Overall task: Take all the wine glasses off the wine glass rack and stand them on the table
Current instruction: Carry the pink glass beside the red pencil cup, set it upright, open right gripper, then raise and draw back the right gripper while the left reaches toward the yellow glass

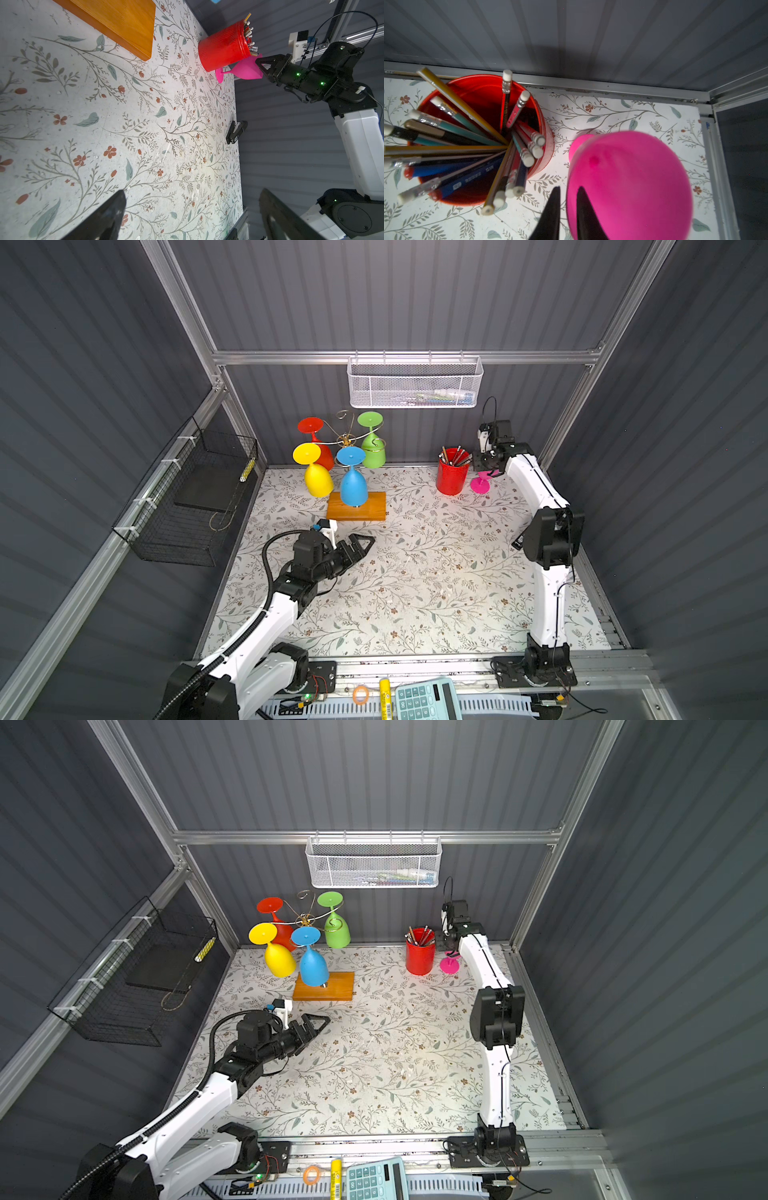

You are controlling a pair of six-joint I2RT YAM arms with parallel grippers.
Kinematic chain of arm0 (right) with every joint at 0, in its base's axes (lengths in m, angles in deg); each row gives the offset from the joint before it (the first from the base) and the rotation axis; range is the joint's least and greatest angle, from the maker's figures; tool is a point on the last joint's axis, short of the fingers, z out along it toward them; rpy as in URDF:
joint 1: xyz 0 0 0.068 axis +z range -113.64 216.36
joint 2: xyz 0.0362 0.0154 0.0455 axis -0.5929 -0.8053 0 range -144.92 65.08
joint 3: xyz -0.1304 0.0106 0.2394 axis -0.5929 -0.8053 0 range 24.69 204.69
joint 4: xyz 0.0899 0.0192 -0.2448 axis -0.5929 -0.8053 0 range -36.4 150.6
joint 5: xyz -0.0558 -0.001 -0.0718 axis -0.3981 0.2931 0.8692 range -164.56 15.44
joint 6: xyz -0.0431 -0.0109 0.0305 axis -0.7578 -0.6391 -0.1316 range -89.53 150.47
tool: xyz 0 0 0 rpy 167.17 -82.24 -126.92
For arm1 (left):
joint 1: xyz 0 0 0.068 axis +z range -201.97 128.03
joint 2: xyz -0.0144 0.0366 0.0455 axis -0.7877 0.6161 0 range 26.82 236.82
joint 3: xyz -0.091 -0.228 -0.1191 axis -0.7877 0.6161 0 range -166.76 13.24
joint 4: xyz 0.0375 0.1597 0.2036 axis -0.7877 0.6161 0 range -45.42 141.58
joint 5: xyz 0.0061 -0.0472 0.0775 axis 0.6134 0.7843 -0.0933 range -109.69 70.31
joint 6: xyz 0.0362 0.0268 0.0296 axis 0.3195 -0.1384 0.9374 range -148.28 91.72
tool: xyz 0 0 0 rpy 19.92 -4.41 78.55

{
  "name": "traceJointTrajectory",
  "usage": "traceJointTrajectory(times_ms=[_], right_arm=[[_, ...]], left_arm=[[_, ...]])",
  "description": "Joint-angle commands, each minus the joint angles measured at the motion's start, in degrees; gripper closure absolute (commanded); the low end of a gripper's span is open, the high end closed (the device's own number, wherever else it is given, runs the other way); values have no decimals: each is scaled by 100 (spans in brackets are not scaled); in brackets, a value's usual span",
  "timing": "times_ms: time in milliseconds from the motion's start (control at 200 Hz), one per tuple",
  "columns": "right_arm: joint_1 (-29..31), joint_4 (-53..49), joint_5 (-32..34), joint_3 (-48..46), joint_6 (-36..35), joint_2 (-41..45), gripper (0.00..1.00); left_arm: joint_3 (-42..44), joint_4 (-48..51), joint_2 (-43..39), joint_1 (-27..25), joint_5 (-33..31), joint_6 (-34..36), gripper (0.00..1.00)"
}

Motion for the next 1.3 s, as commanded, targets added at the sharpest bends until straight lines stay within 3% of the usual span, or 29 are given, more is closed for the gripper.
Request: traceJointTrajectory(times_ms=[0, 200, 350, 530, 836, 911, 1101, 1296], right_arm=[[-21, -146, 96, 320, -96, -124, 73], [-21, -318, 94, 659, -41, -13, 59], [5, -257, 55, 302, 157, 560, 52], [146, 412, 8, -1210, 484, 1765, 42], [624, 1247, 108, -3377, 1209, 3577, 40], [791, 1515, 47, -3918, 1402, 4002, 40], [1426, 2599, -243, -5391, 1702, 4899, 40], [2036, 3474, -628, -6464, 1668, 5272, 40]], left_arm=[[-162, 10, 5, -18, -26, 81, 0], [-175, 84, -64, -14, -44, 72, 0], [-195, 261, -202, -13, -105, 120, 0], [-271, 586, -392, -18, -190, 214, 0], [-648, 1764, -865, -18, -337, 416, 0], [-864, 2196, -950, -18, -668, 460, 0], [-1906, 3421, -963, -18, -1254, 500, 1], [-3229, 4178, -462, -9, -1720, 327, 4]])
